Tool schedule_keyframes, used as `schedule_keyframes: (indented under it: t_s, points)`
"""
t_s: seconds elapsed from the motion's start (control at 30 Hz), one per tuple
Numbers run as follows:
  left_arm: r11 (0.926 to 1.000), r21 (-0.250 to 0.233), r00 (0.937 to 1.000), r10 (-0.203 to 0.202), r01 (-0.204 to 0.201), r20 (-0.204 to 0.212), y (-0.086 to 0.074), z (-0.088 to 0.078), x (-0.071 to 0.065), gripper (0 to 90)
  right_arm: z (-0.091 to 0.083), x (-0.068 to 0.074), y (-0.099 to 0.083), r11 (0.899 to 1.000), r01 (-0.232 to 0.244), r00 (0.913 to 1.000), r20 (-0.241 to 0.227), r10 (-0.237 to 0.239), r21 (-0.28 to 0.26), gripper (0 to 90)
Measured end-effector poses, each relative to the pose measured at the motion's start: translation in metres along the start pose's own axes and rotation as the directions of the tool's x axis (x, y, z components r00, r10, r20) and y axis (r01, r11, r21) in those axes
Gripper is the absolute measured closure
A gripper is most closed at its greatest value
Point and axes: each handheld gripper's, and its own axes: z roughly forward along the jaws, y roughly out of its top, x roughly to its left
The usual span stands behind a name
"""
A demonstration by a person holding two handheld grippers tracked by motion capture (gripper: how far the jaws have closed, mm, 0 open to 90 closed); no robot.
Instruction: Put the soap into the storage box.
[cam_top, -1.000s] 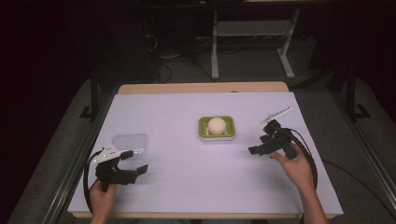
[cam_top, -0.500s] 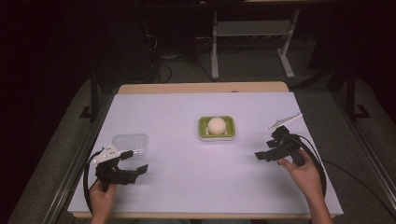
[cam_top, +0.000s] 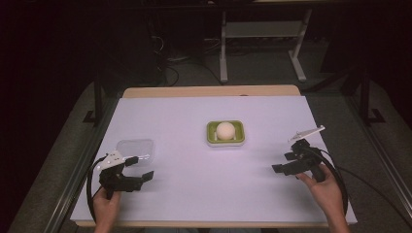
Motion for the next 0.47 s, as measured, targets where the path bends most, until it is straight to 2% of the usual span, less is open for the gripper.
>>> schedule_keyframes:
  t_s: [0.27,0.47]
  points:
    - [1.0,0.001,1.0,-0.002,0.002,0.0,0.0,0.0,0.0,12.9,-0.004,0.003,-0.016,1.0,0.0,1.0,0.002,0.0,0.002,24.7]
    - [1.0,0.0,1.0,0.007,-0.007,0.004,0.0,0.0,-0.002,12.9,-0.009,0.01,-0.031,0.999,0.008,0.9999,0.008,-0.008,-0.032,21.6]
